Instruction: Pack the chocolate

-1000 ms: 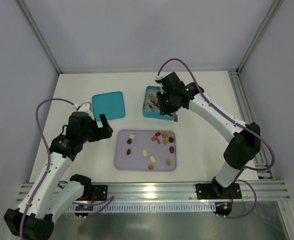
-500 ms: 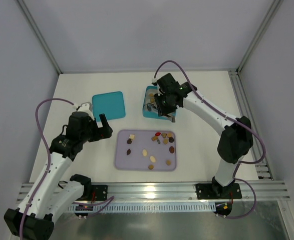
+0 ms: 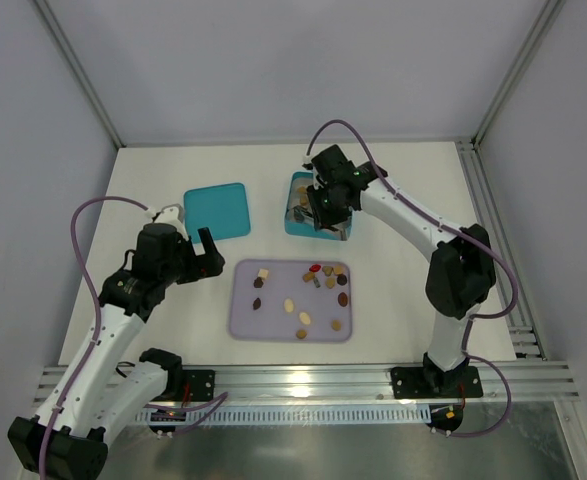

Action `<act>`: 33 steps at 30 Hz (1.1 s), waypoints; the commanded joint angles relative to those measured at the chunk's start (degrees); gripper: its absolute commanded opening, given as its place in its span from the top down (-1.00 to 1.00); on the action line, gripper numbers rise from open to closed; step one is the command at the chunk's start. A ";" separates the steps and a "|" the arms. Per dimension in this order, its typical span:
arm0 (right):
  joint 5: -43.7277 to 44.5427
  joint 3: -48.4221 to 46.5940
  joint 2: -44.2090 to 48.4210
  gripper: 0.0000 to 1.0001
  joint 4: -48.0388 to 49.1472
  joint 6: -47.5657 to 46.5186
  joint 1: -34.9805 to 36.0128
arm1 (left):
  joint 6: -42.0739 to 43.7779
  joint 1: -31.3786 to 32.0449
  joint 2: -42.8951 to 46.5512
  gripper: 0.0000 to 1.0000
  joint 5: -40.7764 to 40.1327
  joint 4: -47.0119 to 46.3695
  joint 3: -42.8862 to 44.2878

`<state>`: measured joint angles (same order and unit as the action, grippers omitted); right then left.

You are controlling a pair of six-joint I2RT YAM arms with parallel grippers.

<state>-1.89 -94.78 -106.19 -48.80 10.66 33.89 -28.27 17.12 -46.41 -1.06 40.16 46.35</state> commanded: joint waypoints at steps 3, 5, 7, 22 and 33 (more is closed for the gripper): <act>-1.45 -2.95 0.02 0.44 1.86 -0.37 -0.14 | -0.03 0.19 -0.17 -1.00 -0.96 -0.70 0.67; -1.45 -3.04 0.02 0.43 1.86 -0.20 -0.05 | -0.03 0.19 -0.26 -1.00 -0.96 -0.70 0.67; -1.54 -3.04 -0.07 0.39 1.86 -0.37 -0.14 | 0.06 0.19 -0.34 -0.99 -0.96 -0.79 0.76; -1.45 -3.57 0.11 0.19 1.42 -0.46 -0.05 | -0.03 0.19 0.10 -0.99 -0.87 -0.79 0.67; 0.39 -7.17 1.34 0.19 0.02 -0.37 -0.31 | -0.03 0.10 0.27 -0.99 -0.87 -0.70 0.67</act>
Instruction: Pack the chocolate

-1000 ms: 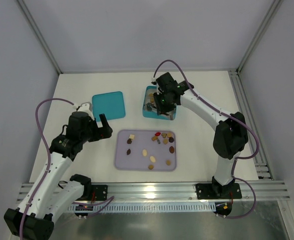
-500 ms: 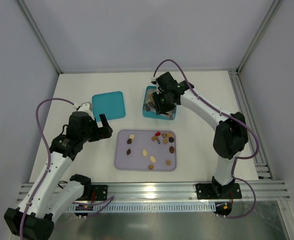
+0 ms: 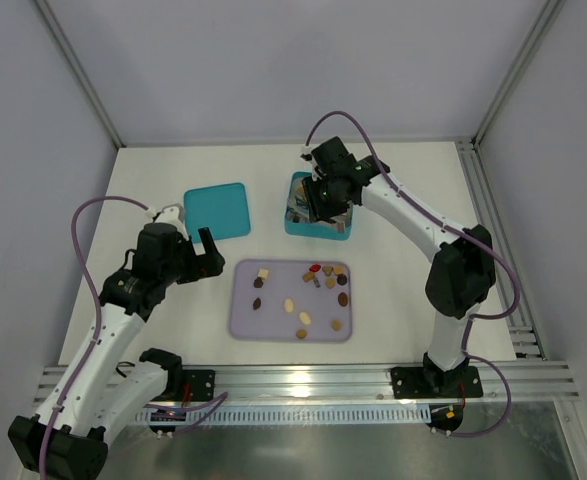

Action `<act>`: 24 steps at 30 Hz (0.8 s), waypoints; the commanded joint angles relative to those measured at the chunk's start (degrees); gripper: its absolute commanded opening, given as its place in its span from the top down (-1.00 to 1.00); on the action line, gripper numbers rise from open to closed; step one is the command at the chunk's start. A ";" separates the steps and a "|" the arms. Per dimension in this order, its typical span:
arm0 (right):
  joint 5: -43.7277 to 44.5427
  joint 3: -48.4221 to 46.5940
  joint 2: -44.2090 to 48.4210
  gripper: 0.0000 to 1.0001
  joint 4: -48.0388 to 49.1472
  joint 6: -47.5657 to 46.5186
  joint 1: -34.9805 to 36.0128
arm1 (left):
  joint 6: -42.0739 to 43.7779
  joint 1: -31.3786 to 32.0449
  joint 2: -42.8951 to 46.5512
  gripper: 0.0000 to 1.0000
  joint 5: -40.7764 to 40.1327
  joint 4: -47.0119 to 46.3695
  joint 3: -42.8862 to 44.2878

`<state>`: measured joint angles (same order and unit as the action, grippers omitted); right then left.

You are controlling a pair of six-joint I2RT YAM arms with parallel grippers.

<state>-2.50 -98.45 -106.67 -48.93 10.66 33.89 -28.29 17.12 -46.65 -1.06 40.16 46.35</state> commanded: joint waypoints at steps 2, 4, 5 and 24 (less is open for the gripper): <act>1.27 -3.76 2.78 0.19 -0.20 -0.37 -0.49 | -0.01 0.10 0.77 -0.99 -0.87 -0.70 0.67; 1.62 -3.85 4.10 0.19 -0.73 -0.29 -0.49 | 0.08 0.19 0.86 -0.99 -0.87 -0.70 0.67; 1.80 -3.76 4.80 0.19 -0.91 -0.37 -0.58 | -0.01 0.10 0.78 -0.99 -0.79 -0.70 0.67; 1.44 23.65 32.30 0.20 -5.03 4.11 -0.32 | -0.01 0.19 1.04 -0.99 -0.08 -0.88 0.50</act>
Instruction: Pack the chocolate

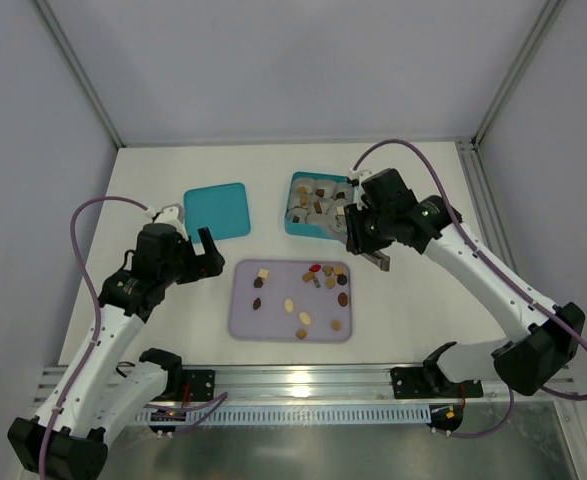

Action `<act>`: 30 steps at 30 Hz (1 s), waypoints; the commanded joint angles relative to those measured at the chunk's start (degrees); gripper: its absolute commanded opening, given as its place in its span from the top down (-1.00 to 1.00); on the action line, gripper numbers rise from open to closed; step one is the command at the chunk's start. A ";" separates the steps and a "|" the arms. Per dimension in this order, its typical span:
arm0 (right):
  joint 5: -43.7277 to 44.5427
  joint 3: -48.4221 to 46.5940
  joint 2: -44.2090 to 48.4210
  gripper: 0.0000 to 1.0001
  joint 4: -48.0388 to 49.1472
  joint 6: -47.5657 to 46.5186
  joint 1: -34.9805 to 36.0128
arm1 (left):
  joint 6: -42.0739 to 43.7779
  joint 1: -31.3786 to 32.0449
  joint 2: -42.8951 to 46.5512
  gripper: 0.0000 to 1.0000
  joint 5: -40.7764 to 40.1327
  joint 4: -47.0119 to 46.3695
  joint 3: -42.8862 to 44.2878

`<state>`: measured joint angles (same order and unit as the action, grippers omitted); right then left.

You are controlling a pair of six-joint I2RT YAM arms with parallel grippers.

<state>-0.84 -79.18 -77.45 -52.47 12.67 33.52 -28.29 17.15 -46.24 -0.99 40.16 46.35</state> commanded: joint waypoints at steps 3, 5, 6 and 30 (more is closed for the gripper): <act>-0.04 9.03 6.51 0.20 -2.72 3.50 0.76 | -0.09 0.17 0.80 -1.00 0.03 -0.96 0.50; -0.04 12.01 8.63 0.20 -2.82 5.25 2.77 | -0.01 0.17 0.62 -0.99 0.20 -1.05 0.50; 0.48 12.81 8.98 0.20 -2.82 5.79 3.56 | -0.01 0.08 0.62 -0.99 0.29 -1.05 0.50; 4.45 20.03 8.63 0.19 -1.41 10.71 11.57 | 0.34 0.08 -0.43 -0.99 0.64 -1.14 0.50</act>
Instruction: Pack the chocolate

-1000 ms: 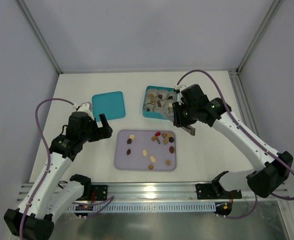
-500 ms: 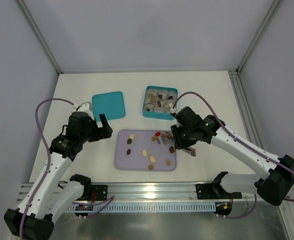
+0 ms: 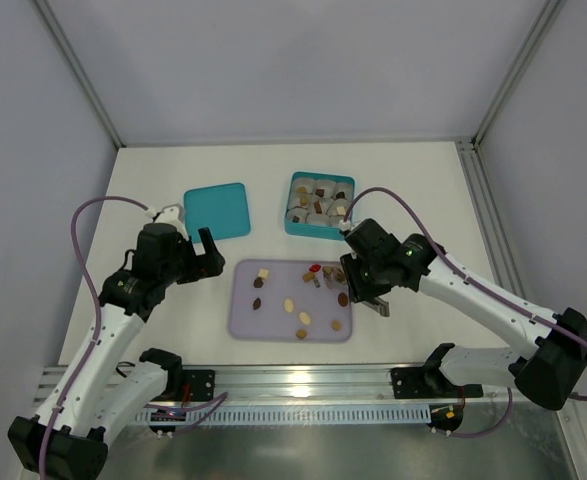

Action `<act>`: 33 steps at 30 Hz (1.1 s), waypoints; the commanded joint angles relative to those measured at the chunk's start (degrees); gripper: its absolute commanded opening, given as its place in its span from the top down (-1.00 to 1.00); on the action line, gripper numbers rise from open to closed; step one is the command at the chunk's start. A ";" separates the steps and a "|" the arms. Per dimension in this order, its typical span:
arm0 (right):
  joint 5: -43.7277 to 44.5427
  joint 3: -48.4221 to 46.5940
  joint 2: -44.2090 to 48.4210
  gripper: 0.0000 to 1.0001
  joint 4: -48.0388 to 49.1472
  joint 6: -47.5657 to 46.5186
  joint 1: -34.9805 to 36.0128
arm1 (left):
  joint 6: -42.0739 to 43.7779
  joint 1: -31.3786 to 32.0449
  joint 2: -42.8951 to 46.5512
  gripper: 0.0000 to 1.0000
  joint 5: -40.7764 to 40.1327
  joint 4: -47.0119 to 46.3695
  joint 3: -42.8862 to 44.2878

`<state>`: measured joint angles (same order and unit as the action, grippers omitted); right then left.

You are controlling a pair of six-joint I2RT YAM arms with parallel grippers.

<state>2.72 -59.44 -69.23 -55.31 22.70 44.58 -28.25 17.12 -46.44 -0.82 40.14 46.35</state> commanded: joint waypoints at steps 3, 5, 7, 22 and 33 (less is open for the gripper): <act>0.88 0.73 0.24 0.18 1.52 0.68 0.60 | 0.30 0.19 -0.15 -0.99 0.38 -1.12 0.50; 0.71 0.82 -0.11 0.17 1.61 0.68 0.77 | 0.30 0.19 -0.15 -0.99 0.29 -1.12 0.50; 0.71 0.82 -0.46 0.16 1.87 0.59 1.04 | 0.30 0.19 -0.06 -0.99 0.29 -1.03 0.41; 1.23 2.31 -2.05 0.13 3.71 0.42 1.57 | 0.30 0.10 -0.23 -0.99 0.03 -1.03 0.41; 1.41 0.82 -2.57 0.38 3.19 -0.29 1.65 | 0.21 0.19 -0.32 -1.00 -0.32 -0.94 0.50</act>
<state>3.27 -56.88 -72.38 -52.99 22.65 45.80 -28.25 17.12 -46.74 -0.84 40.14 46.35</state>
